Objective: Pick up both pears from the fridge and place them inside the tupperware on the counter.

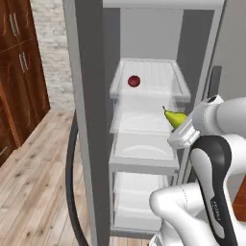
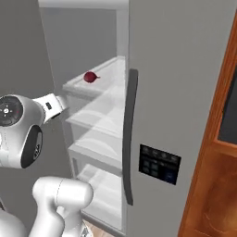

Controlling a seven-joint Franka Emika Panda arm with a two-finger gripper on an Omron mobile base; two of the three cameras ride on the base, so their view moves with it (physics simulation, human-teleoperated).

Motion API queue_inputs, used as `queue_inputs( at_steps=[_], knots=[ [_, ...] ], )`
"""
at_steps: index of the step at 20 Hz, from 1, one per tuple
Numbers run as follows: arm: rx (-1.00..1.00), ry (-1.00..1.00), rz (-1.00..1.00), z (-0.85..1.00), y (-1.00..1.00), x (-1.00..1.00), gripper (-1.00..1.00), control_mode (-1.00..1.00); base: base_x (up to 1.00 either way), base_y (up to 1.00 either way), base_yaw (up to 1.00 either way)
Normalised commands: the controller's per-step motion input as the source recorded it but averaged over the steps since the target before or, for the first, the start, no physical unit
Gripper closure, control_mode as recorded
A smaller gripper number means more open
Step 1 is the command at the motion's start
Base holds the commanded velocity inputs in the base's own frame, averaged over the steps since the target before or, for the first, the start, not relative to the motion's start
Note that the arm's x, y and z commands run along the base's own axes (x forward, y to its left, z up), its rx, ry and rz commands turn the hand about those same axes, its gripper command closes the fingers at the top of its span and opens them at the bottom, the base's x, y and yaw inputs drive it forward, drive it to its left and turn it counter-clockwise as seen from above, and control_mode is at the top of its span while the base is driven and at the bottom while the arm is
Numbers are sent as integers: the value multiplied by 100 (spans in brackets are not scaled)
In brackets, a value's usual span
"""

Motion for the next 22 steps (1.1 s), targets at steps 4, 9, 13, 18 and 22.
queue_inputs(
  at_steps=[4, 9, 13, 18, 22],
  knots=[
    [0, 0, 0, 0, 0, 0, 100, 100, -28, -53, 51],
    [0, 0, 0, 0, 0, 0, 100, 100, -85, -13, 47],
    [0, 0, 0, 0, 0, 0, 100, 100, -82, 15, 43],
    [0, 0, 0, 0, 0, 0, 100, 100, -76, 15, 46],
    [0, 0, 0, 0, 0, 0, 100, 100, -44, 13, 52]
  ],
)
